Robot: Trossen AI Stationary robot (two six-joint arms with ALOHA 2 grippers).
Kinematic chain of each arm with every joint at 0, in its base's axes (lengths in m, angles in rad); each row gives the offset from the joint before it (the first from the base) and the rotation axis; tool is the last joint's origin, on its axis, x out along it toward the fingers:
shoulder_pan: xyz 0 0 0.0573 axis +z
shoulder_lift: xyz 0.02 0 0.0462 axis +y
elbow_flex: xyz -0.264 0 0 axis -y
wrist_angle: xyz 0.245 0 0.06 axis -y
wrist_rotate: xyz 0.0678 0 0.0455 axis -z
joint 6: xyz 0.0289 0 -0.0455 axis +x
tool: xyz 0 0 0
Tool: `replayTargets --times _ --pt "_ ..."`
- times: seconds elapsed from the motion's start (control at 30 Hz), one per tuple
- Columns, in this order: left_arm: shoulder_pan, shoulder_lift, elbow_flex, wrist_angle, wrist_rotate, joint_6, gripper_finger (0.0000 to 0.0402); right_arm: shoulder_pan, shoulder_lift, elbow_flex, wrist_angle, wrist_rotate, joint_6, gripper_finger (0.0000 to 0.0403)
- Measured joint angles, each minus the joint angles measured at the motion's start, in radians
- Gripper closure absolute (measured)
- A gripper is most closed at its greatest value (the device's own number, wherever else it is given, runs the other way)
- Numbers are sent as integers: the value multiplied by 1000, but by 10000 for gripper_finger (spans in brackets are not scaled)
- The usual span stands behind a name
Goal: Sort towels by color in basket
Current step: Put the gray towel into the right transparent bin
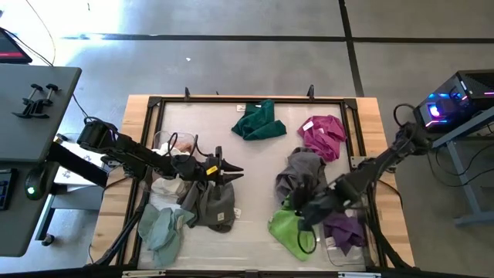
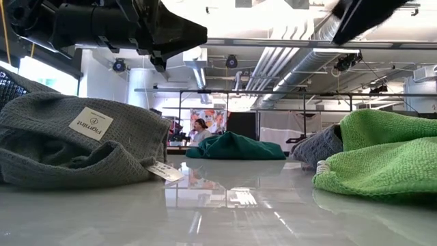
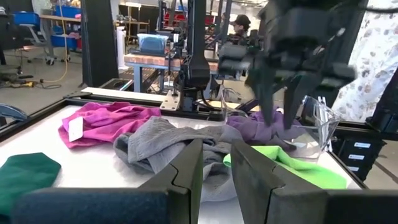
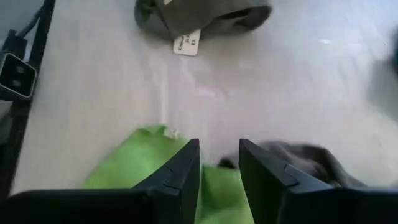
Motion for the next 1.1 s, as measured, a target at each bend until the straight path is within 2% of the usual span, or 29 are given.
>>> replayTargets --times 0.23,0.37,0.47,0.63,0.8,0.9,1.1 --pt "-18 0 0 0 0 -1 330 -115 -5 -226 336 -44 -10 304" --pt "-19 0 0 0 0 -51 330 -183 -5 -267 329 -48 54 304" --pt "-22 0 0 -3 -4 -70 330 -235 -5 -271 317 -77 23 304" --pt "-25 0 0 -3 -54 -78 330 -328 -5 -207 180 -144 -99 304" --pt "-24 0 0 -3 -82 -80 330 -392 -5 -151 -21 -194 -112 298" --pt "-25 0 0 -10 -80 -97 330 -418 -5 -143 -95 -208 -174 273" --pt "-16 0 0 -17 -106 -95 330 -501 -5 -95 -197 -286 -264 185"
